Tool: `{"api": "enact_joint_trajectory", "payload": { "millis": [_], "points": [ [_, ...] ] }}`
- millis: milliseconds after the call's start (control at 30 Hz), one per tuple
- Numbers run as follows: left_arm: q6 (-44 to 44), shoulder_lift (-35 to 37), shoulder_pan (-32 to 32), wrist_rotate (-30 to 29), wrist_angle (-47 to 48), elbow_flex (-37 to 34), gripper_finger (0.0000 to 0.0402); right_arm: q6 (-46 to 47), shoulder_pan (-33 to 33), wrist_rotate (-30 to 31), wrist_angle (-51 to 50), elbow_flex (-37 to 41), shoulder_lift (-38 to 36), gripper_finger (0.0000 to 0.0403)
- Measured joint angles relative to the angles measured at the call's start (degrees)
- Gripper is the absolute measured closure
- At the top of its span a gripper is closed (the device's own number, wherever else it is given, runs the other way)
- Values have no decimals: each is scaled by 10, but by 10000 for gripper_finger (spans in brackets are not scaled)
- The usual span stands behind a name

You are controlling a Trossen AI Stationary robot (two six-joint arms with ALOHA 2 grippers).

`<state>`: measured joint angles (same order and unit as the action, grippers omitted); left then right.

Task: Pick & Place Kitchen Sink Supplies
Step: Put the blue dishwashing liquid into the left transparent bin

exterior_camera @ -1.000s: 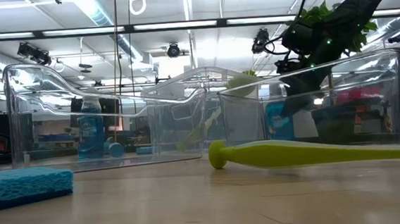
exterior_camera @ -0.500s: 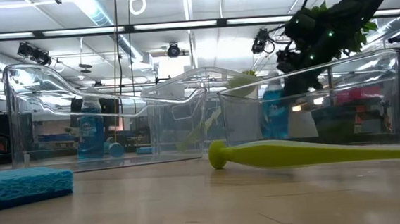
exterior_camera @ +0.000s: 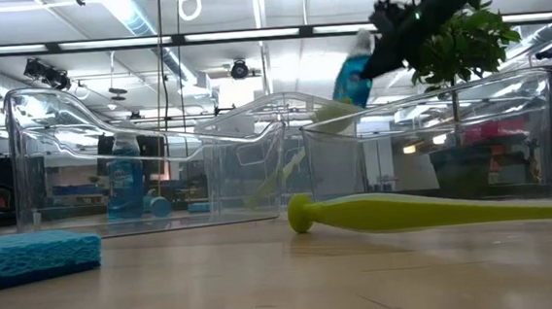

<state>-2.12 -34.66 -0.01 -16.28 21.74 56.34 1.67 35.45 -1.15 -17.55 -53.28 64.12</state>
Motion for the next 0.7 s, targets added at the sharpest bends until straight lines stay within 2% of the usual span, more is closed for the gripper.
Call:
{"api": "enact_joint_trajectory", "payload": {
  "millis": [233, 500, 700],
  "points": [
    [43, -40, 0, -10, -65, 0, 353, -10, -38, -28, -39, -86, 0, 352],
    [43, -80, 0, -31, -91, 0, 350, 24, -101, -32, -40, -129, 8, 352],
    [22, -90, 0, -33, -112, 0, 306, 47, -153, -35, -19, -136, 35, 352]
  ]
}}
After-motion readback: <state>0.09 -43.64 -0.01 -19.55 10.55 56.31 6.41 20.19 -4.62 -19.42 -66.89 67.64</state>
